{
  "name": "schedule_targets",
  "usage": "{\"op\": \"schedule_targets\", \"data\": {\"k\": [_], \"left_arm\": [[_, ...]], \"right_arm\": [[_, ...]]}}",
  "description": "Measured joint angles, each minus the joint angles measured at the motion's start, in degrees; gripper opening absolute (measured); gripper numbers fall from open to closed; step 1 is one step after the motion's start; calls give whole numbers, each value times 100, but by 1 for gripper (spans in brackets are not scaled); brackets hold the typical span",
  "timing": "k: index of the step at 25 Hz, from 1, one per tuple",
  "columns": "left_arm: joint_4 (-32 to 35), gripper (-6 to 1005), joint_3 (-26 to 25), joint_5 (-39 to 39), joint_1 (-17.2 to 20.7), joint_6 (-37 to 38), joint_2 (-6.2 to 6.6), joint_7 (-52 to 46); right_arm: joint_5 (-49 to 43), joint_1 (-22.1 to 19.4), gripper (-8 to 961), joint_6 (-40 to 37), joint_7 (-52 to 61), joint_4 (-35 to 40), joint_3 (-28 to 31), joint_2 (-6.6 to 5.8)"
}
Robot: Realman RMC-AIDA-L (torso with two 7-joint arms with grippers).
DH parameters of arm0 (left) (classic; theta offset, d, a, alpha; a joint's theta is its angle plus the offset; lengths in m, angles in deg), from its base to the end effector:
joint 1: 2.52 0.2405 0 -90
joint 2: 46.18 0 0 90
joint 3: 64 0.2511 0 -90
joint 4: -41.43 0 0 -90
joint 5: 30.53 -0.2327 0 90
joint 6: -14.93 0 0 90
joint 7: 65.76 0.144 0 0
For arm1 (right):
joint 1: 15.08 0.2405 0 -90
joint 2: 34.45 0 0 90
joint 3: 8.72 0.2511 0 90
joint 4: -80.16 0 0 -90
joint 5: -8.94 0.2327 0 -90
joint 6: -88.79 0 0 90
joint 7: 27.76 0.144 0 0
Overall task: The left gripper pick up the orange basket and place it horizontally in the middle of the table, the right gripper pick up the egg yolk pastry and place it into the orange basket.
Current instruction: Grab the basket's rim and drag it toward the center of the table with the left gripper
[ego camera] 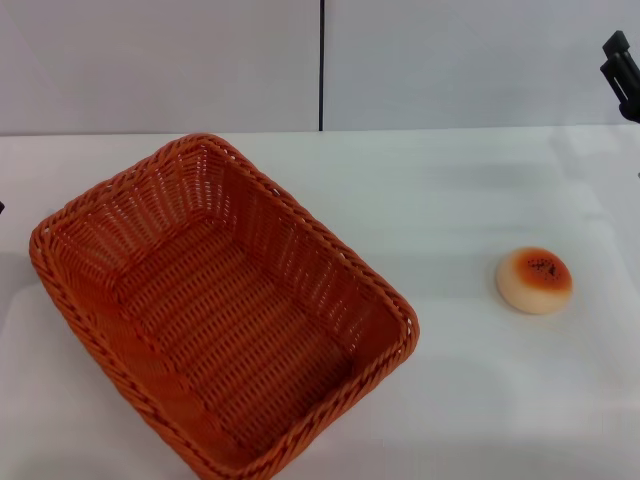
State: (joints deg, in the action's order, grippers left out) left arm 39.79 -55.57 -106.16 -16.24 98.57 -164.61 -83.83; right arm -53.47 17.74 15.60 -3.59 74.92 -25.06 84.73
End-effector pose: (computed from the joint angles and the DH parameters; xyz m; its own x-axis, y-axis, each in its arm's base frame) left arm -0.3978 0.2426 0.0090 0.6570 -0.0816 0.7495 0.7488 -0.0450 -0.6613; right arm 0.3206 0.3592 -0.0157 0.4982 0.0824 -0.8631 -0.8441 -0.1814 -0.5046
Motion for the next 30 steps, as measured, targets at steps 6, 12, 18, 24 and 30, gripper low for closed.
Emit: {"op": "schedule_targets", "data": {"k": [6,12,18,24,30], "left_arm": [[-46,841,2,-4,22,4,7,-4],[166,841,393,-5,43,147,35,-492],[1384,841,980,-5,244,236,40,-2111],[2701,840,1612,-53,441,206,49,-3736],[5539,840,2166,-1448,571,246,80,-6473]], "right_arm": [[0,-25,782,-30,-2,3,-10,-1],[0,-88,782,-22,-2,6,1,6],[0,-82,782,-106,-2,-4,-9,8],[22,-104,783,-119,0,-9,35,8],[46,-119,783,-119,0,29,63,2]]}}
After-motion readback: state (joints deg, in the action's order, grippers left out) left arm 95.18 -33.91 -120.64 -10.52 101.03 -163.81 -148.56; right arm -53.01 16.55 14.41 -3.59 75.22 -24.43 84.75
